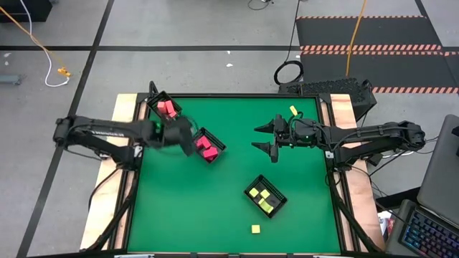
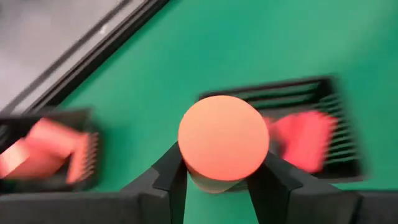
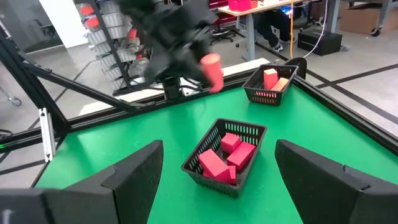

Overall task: Sort & place blocks by color
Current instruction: Put the light orange block into the top black bin

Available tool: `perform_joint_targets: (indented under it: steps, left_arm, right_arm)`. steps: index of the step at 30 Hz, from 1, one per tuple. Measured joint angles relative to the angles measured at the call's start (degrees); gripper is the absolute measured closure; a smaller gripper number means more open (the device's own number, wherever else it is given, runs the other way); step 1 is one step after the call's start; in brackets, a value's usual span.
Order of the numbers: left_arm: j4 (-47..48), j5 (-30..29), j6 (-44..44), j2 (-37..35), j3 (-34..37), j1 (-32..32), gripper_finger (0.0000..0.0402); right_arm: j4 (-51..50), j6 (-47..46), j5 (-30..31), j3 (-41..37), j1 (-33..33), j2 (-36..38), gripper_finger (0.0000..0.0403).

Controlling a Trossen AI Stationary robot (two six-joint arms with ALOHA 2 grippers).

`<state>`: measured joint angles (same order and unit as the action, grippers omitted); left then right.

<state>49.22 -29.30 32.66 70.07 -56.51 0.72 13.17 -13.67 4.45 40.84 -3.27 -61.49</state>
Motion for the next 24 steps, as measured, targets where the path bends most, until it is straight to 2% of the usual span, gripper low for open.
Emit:
perform_joint_targets:
  steps: [7, 12, 18, 24]
  left_arm:
    - [12.0, 4.6, -5.4, -1.7, 0.0, 18.2, 0.0274]
    - [12.2, 7.6, -10.8, 0.8, 0.0, 27.9, 0.0274]
    - [12.1, 7.9, -15.1, 6.3, 0.0, 35.3, 0.0274]
    - [10.5, 5.6, -17.3, 12.6, 0.0, 38.9, 0.0274]
  right_arm:
    - [0.1, 0.0, 0.0, 0.0, 0.0, 0.0, 0.0101]
    - [0.1, 0.4, 0.0, 0.0, 0.0, 0.0, 0.0101]
    - [0.0, 0.9, 0.0, 0.0, 0.0, 0.0, 0.0101]
    - [0.0, 1.1, 0.0, 0.0, 0.0, 0.0, 0.0101]
